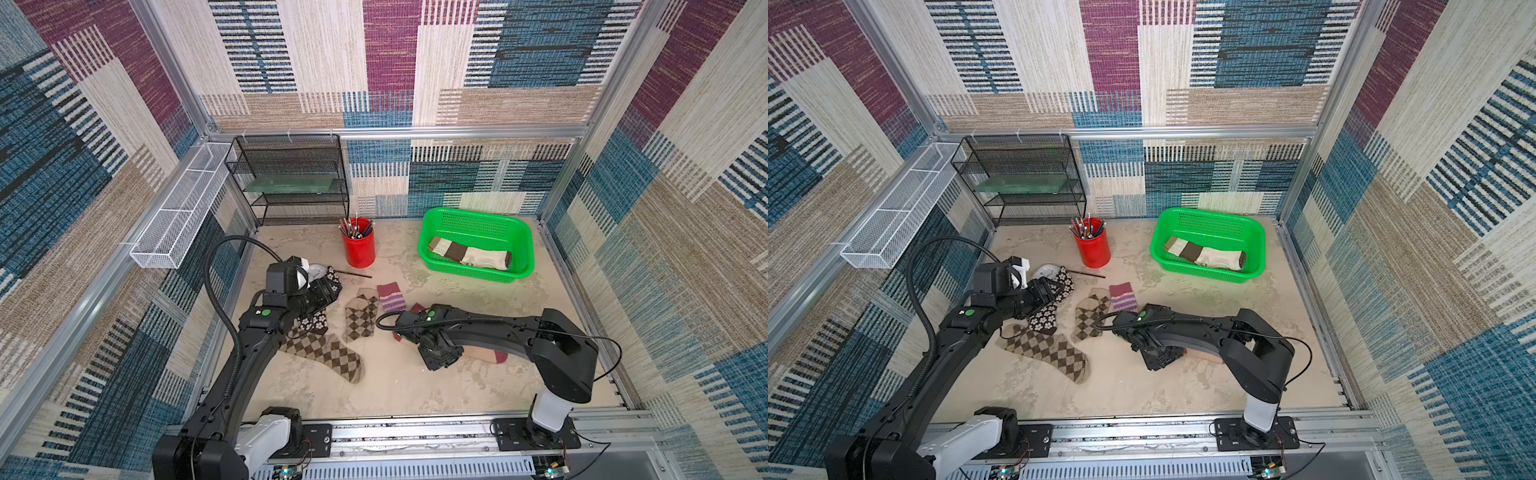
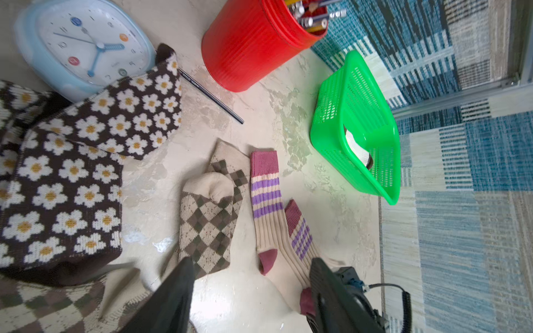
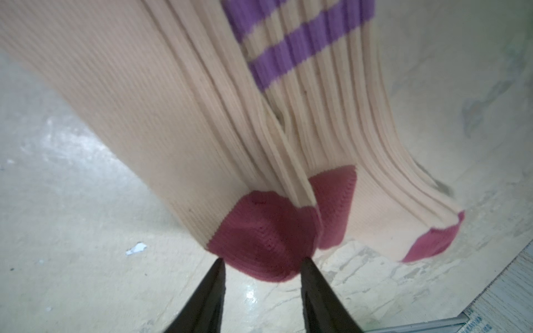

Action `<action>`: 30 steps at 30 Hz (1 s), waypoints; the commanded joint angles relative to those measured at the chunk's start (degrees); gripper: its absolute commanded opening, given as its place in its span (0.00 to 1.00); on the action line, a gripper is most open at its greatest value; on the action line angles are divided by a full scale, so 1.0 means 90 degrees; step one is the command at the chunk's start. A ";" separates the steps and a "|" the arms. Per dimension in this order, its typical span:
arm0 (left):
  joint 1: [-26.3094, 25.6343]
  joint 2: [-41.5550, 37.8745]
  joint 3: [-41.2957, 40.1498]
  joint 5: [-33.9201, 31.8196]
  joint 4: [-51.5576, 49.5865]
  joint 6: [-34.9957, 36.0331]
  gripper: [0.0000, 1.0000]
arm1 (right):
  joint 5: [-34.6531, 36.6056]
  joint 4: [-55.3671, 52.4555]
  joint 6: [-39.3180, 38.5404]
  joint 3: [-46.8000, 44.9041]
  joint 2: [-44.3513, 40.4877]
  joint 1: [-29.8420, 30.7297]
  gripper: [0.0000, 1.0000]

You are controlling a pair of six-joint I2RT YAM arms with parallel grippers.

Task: Place the socks together as a pair
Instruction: Pick up the sock at the center of the board.

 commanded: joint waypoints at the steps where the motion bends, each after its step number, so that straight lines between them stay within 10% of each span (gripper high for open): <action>1: -0.0326 0.0220 0.0080 0.0133 0.0261 0.0399 0.66 | 0.0120 0.0073 0.0582 -0.0037 -0.0398 -0.0036 0.54; 12: -0.1229 0.2029 0.1244 0.0427 0.0066 0.1377 0.69 | -0.2394 0.3004 0.2364 -0.2194 -0.2771 -0.0898 0.62; 30: -0.1485 0.4892 0.3874 0.0261 -0.1356 0.2735 0.68 | -0.2585 0.3139 0.2532 -0.2444 -0.2525 -0.1409 0.55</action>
